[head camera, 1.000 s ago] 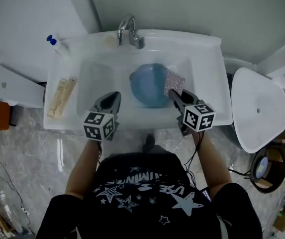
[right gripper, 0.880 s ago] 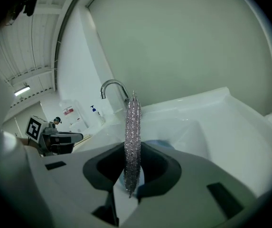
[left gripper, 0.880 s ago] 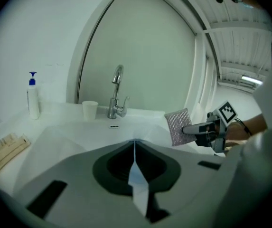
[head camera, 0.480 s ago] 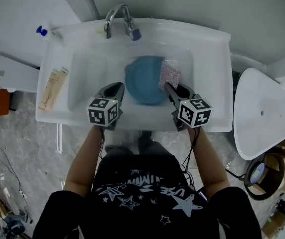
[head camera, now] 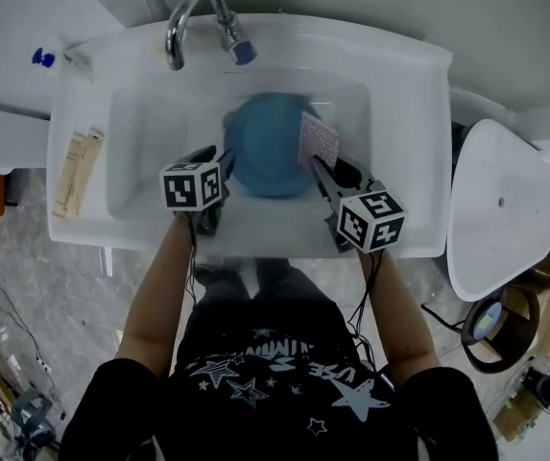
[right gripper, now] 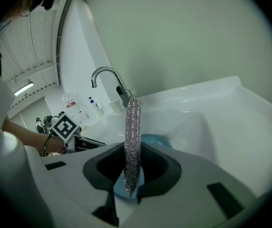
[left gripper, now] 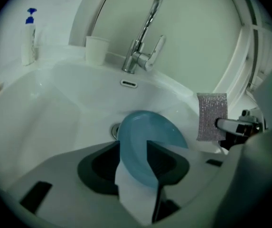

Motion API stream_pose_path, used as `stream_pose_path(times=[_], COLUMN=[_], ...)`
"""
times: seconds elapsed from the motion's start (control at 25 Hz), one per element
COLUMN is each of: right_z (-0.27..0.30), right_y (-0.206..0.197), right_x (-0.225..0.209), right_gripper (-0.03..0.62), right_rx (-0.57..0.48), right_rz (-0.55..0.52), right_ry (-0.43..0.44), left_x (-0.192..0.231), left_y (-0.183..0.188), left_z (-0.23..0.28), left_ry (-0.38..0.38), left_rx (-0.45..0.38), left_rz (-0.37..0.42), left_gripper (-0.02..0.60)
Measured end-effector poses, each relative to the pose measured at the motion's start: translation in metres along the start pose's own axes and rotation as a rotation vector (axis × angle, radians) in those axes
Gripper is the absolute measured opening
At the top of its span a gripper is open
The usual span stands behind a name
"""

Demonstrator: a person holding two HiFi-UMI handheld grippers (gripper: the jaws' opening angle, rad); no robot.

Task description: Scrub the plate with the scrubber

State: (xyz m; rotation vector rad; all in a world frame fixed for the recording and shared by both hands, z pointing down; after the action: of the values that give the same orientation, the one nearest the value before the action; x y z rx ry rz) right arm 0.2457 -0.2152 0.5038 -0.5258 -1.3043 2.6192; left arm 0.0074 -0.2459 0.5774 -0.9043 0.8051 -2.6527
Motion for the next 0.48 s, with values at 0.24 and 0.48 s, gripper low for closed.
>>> stream_pose_path(times=[0.24,0.48], right_z=[0.011,0.016], right_y=[-0.003,-0.007], right_x=[-0.01,-0.011], right_gripper=[0.083,0.083], right_rx=[0.019,0.034], right_rz=[0.012,0.013], right_ry=[-0.009,-0.002], left_x=[0.019,0.032], left_y=[-0.005,-0.015], left_z=[0.029,0.044], left_ry=[0.03,0.044], left_rx=[0.077,0.109], left_rz=[-0.063,-0.128], left_gripper=[0.176,0.197])
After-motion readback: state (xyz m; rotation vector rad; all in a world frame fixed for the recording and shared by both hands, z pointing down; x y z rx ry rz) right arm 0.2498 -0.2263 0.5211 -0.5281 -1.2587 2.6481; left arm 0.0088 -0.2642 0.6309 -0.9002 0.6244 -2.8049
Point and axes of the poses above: the fingertips, and each gripper's own axes: z forward along the fingers, x to its left, y out of its top, the point moved 5 cm from there along -z, backward along the fingers, and after that the axes turned 13 degrees about -y, right-handed, at the moved point
